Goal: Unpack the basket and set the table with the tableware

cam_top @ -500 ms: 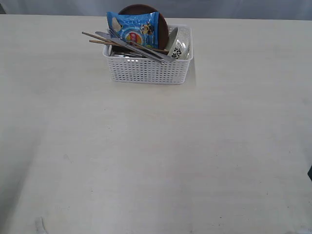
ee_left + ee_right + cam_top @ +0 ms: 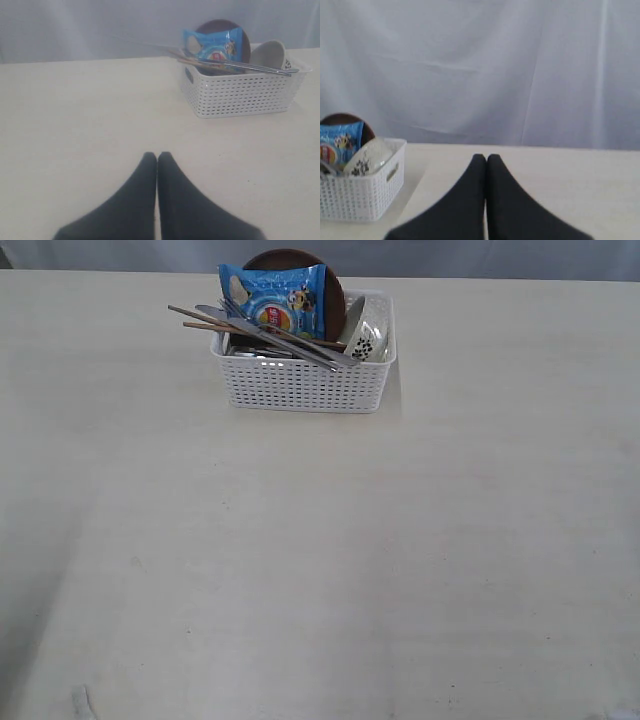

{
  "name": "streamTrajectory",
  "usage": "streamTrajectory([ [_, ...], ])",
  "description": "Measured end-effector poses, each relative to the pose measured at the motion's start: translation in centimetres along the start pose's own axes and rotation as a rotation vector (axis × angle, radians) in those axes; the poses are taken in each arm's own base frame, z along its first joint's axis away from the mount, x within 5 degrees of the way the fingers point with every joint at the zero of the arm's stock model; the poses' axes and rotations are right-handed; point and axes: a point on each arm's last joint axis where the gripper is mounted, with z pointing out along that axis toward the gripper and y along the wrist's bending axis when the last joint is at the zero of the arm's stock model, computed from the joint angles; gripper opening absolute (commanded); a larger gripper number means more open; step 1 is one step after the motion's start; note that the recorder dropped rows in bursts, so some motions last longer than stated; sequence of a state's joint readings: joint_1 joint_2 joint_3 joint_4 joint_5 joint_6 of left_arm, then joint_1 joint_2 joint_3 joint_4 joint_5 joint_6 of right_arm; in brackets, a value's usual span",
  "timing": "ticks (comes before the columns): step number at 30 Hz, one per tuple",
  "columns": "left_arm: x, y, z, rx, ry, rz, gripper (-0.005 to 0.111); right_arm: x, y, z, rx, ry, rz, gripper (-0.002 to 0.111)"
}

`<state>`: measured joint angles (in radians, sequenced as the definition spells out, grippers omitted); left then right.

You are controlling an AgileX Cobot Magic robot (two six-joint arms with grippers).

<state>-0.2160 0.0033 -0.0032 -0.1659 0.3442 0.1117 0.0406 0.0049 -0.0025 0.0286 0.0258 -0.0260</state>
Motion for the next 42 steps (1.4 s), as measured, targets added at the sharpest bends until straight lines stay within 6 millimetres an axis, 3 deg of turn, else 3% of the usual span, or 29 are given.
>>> streamTrajectory([
  [11,0.0,0.0,0.0,0.000,0.000,0.000,0.000,-4.2,-0.1,-0.9,-0.008,-0.436,0.098,-0.001],
  [14,0.0,0.0,0.0,0.000,0.000,0.000,0.000,-6.8,0.0,-1.4,-0.023,-0.452,0.114,-0.001],
  [17,0.0,0.0,0.0,0.000,0.000,0.000,0.000,-10.9,0.0,-1.5,-0.028,-0.444,0.107,-0.001],
  [21,0.0,0.0,0.0,0.000,0.000,0.000,0.000,-15.7,0.1,1.2,-0.021,-0.289,0.111,-0.001],
  [26,0.0,0.0,0.0,0.000,0.000,0.000,0.000,-19.0,1.1,8.0,-0.082,0.048,0.115,-0.001],
  [29,0.0,0.0,0.0,0.000,0.000,0.000,0.000,-18.3,3.2,12.7,-0.160,0.334,0.091,-0.001],
  [32,0.0,0.0,0.0,0.000,0.000,0.000,0.000,-15.2,6.4,17.2,-0.232,0.678,0.026,-0.001],
  [37,0.0,0.0,0.0,0.000,0.000,0.000,0.000,-9.1,11.1,21.2,-0.296,1.080,-0.097,-0.001],
  [42,0.0,0.0,0.0,0.000,0.000,0.000,0.000,-5.1,13.8,23.8,-0.316,1.228,-0.142,-0.001],
])
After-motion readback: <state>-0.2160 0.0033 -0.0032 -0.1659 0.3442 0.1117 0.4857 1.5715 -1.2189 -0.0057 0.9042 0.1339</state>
